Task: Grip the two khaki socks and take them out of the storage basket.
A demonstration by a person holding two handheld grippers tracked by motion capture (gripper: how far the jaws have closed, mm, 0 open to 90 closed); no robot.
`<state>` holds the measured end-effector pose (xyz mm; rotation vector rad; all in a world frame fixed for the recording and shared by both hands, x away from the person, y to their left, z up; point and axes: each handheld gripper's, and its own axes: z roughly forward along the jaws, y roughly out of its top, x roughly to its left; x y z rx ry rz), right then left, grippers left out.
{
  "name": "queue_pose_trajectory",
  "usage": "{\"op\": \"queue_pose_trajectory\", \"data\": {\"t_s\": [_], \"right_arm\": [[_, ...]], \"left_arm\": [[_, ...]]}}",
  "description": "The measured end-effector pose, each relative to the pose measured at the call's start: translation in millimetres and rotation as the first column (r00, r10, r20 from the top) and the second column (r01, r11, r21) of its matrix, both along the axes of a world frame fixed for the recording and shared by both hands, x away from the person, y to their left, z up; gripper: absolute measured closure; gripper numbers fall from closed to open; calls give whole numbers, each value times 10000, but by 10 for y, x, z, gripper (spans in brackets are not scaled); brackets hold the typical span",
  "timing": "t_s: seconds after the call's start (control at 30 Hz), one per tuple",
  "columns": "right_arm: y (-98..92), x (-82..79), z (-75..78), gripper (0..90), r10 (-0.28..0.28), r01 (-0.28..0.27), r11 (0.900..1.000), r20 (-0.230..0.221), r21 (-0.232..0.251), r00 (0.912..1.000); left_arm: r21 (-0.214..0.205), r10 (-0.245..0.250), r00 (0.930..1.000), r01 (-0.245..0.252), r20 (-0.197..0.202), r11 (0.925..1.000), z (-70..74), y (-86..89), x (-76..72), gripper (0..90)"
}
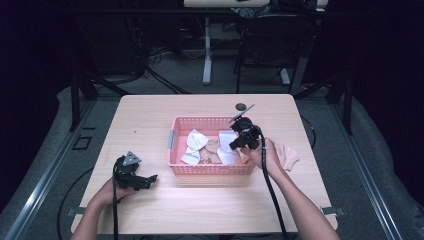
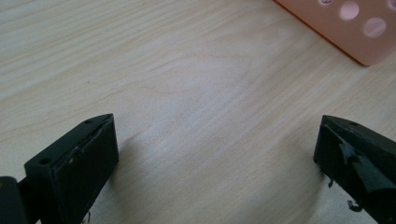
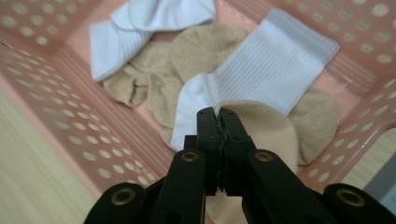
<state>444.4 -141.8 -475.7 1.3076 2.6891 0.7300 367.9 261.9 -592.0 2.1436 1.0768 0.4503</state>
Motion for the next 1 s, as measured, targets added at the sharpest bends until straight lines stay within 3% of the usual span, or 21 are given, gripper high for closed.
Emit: {"op": "queue_pose_trajectory", "data": {"t_s": [0.17,0.47,1.0], "right_arm": [[-61,-23,144,884,-192,171,9980,327,614,9993],[-154,-88,465,885,-52,-69,9919,952,1266,9954],[-175,-130,1003,886,-5,-345,9835,1936,1774,9811]], "left_arm": [[-22,10,10000,-10,2,10000,-1,-2,1,0],[-21,24,10000,-24,1,10000,-1,-2,0,0],[2,-9,10000,9,5,10000,0,1,-1,0]]}}
